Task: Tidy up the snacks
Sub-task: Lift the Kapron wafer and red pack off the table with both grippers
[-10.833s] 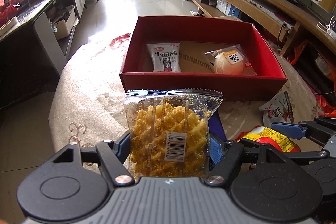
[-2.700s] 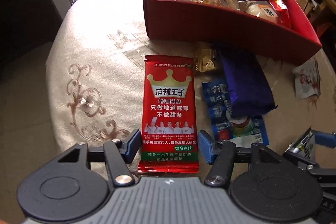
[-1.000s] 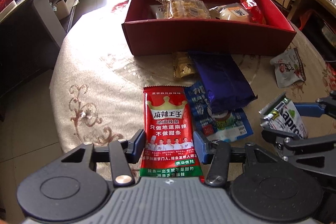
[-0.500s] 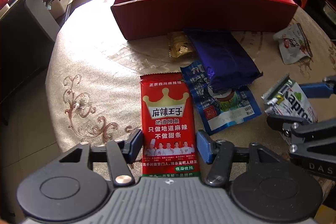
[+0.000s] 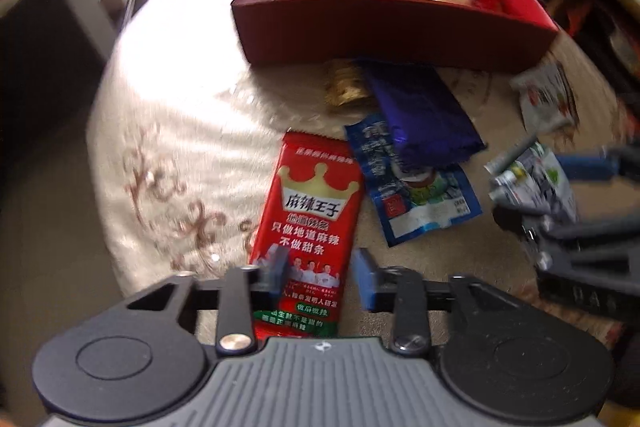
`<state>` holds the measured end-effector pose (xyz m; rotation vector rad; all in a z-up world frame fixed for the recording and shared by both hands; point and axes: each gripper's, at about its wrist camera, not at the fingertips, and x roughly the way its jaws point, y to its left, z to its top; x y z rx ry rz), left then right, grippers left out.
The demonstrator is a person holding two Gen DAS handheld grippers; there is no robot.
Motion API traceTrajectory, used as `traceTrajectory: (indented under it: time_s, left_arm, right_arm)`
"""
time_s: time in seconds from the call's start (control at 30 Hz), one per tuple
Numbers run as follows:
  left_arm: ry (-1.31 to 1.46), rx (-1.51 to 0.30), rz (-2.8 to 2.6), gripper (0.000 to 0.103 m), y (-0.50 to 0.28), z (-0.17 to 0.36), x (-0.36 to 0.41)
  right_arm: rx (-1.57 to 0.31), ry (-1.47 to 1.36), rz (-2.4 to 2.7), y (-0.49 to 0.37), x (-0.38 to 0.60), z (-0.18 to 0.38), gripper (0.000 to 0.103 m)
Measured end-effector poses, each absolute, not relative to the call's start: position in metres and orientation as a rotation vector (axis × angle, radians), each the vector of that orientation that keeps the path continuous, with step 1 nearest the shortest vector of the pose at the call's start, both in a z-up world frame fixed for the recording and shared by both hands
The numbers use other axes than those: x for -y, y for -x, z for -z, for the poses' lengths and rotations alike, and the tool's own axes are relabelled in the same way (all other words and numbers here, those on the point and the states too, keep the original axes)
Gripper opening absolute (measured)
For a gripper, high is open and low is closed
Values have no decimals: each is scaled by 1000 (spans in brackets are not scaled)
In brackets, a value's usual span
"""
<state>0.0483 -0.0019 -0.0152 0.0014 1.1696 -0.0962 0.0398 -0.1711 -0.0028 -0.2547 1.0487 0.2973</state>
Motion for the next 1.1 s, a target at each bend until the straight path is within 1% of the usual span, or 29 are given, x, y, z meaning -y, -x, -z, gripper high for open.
traceTrajectory:
  time_s: [0.03, 0.07, 0.13, 0.17, 0.2, 0.27, 0.33, 0.43, 0.53, 0.63, 0.7, 0.73, 0.77, 0.8, 0.83, 0.87, 1.0, 1.1]
  left_arm:
    - [34, -1175, 94, 47, -52, 16, -4]
    - [41, -1176, 93, 47, -54, 16, -7]
    - [6, -1169, 82, 51, -57, 17, -5]
    - [-17, -1165, 87, 58, -57, 19, -2]
    - [-44, -1160, 91, 62, -57, 21, 3]
    - [-113, -1147, 82, 66, -60, 25, 12]
    - [-141, -1151, 67, 66, -66, 24, 15]
    - [-74, -1162, 121, 68, -72, 12, 5]
    - [-161, -1137, 140, 70, -79, 6, 7]
    - [-253, -1178, 179, 72, -89, 20, 10]
    - [-267, -1185, 183, 78, -90, 27, 8]
    - [-256, -1186, 191, 77, -91, 27, 6]
    - [-235, -1190, 198, 72, -91, 27, 3]
    - [-199, -1191, 210, 61, -89, 27, 1]
    - [-180, -1189, 215, 57, -86, 26, 0]
    - [-176, -1187, 219, 49, -83, 25, 1]
    - [-187, -1176, 180, 43, -66, 24, 5]
    - [-146, -1166, 173, 42, -59, 18, 2]
  right_arm:
    - [-1051, 254, -296, -40, 171, 3, 64]
    - [-1052, 253, -296, -39, 172, 3, 64]
    - [-1052, 252, -300, -39, 172, 2, 64]
    - [-1050, 250, -302, -39, 172, 1, 64]
    - [-1049, 249, -301, -40, 172, 1, 64]
    - [-1047, 249, -302, -40, 172, 0, 64]
    - [-1051, 249, -303, -39, 172, 0, 64]
    - [-1057, 244, -305, -38, 173, 0, 64]
    - [-1057, 238, -306, -39, 174, -1, 64]
    - [-1047, 229, -312, -40, 174, -4, 64]
    - [-1047, 224, -310, -40, 174, -4, 64]
    - [-1048, 222, -309, -41, 174, -4, 64]
    - [-1050, 221, -308, -42, 174, -4, 64]
    - [-1052, 222, -307, -42, 174, -4, 64]
    - [-1053, 223, -306, -43, 174, -4, 64]
    - [-1053, 225, -307, -43, 173, -4, 64]
    - [-1041, 227, -311, -43, 171, -8, 64]
    - [-1033, 223, -307, -43, 172, -9, 64]
